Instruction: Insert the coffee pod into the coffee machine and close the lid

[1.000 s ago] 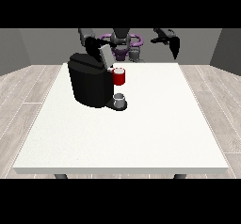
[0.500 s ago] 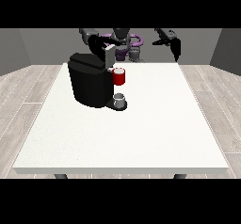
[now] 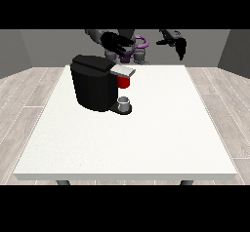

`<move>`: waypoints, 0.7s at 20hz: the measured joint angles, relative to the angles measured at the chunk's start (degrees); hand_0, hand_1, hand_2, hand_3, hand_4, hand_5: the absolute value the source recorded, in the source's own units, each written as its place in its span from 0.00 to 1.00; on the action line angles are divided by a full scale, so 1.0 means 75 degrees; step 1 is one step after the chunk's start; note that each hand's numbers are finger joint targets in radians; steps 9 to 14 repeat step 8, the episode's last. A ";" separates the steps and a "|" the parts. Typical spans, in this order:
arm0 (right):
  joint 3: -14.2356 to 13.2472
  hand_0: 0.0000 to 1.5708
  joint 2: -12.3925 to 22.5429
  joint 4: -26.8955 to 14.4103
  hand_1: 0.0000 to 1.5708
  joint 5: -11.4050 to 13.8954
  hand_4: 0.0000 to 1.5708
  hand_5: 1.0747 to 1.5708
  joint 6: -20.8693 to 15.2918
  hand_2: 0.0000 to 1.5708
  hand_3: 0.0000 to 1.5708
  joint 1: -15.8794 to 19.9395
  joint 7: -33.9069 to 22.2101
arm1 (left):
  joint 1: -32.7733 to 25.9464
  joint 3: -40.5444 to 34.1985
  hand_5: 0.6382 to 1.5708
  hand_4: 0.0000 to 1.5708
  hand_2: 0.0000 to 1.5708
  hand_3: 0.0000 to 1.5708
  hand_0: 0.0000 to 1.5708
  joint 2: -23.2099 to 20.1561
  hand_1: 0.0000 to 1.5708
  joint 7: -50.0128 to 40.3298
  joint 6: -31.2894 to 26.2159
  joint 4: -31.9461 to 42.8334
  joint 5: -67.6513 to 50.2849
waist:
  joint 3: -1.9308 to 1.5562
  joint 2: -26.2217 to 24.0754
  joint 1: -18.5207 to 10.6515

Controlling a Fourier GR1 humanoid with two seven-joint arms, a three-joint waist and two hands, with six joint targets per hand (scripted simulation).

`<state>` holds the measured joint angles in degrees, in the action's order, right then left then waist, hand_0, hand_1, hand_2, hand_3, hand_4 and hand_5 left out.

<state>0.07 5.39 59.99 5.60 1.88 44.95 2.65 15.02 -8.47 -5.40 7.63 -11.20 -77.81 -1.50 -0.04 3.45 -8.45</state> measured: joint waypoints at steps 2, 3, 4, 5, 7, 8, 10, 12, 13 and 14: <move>0.0136 0.00 -0.0200 0.0129 0.00 -0.0048 0.22 1.00 0.0127 0.00 0.00 -0.0200 0.0186 | -0.0146 0.0016 1.00 0.16 0.00 0.00 0.00 0.0050 0.00 0.0126 0.0029 0.0007 0.0006 | 0.0002 -0.0163 0.0112; 0.0245 0.00 -0.0308 0.0203 0.00 -0.0105 0.18 1.00 0.0139 0.00 0.00 -0.0385 0.0306 | -0.0200 0.0037 1.00 0.12 0.00 0.00 0.00 0.0075 0.00 0.0102 0.0031 -0.0012 -0.0005 | 0.0003 -0.0284 0.0157; 0.0339 0.00 -0.0398 0.0314 0.00 -0.0191 0.17 1.00 0.0211 0.00 0.00 -0.0591 0.0409 | -0.0295 0.0033 1.00 0.12 0.00 0.00 0.00 0.0118 0.00 0.0186 0.0079 0.0017 0.0009 | 0.0004 -0.0400 0.0267; 0.0419 0.00 -0.0466 0.0420 0.00 -0.0323 0.18 1.00 0.0287 0.00 0.00 -0.0828 0.0513 | -0.0379 0.0023 1.00 0.12 0.00 0.00 0.00 0.0151 0.00 0.0231 0.0123 0.0061 0.0016 | 0.0004 -0.0488 0.0375; 0.0675 0.00 -0.0561 0.0634 0.00 -0.0657 0.16 1.00 0.0142 0.00 0.00 -0.1356 0.0623 | -0.0515 0.0089 1.00 0.12 0.00 0.00 0.00 0.0216 0.00 0.0153 0.0179 0.0072 0.0060 | 0.0004 -0.0792 0.0480; 0.0812 0.00 -0.0598 0.0763 0.00 -0.0784 0.10 1.00 0.0138 0.00 0.00 -0.1671 0.0626 | -0.0626 0.0045 1.00 0.12 0.00 0.00 0.00 0.0197 0.00 0.0168 0.0196 0.0128 0.0055 | 0.0005 -0.0953 0.0613; 0.0812 0.00 -0.0598 0.0763 0.00 -0.0784 0.10 1.00 0.0138 0.00 0.00 -0.1671 0.0626 | -0.0626 0.0045 1.00 0.12 0.00 0.00 0.00 0.0197 0.00 0.0168 0.0196 0.0128 0.0055 | 0.0005 -0.0953 0.0613; 0.0812 0.00 -0.0598 0.0763 0.00 -0.0784 0.10 1.00 0.0138 0.00 0.00 -0.1671 0.0626 | -0.0626 0.0045 1.00 0.12 0.00 0.00 0.00 0.0197 0.00 0.0168 0.0196 0.0128 0.0055 | 0.0005 -0.0953 0.0613; 0.0812 0.00 -0.0598 0.0763 0.00 -0.0784 0.10 1.00 0.0138 0.00 0.00 -0.1671 0.0626 | -0.0626 0.0045 1.00 0.12 0.00 0.00 0.00 0.0197 0.00 0.0168 0.0196 0.0128 0.0055 | 0.0005 -0.0953 0.0613; 0.0812 0.00 -0.0598 0.0763 0.00 -0.0784 0.10 1.00 0.0138 0.00 0.00 -0.1671 0.0626 | -0.0626 0.0045 1.00 0.12 0.00 0.00 0.00 0.0197 0.00 0.0168 0.0196 0.0128 0.0055 | 0.0005 -0.0953 0.0613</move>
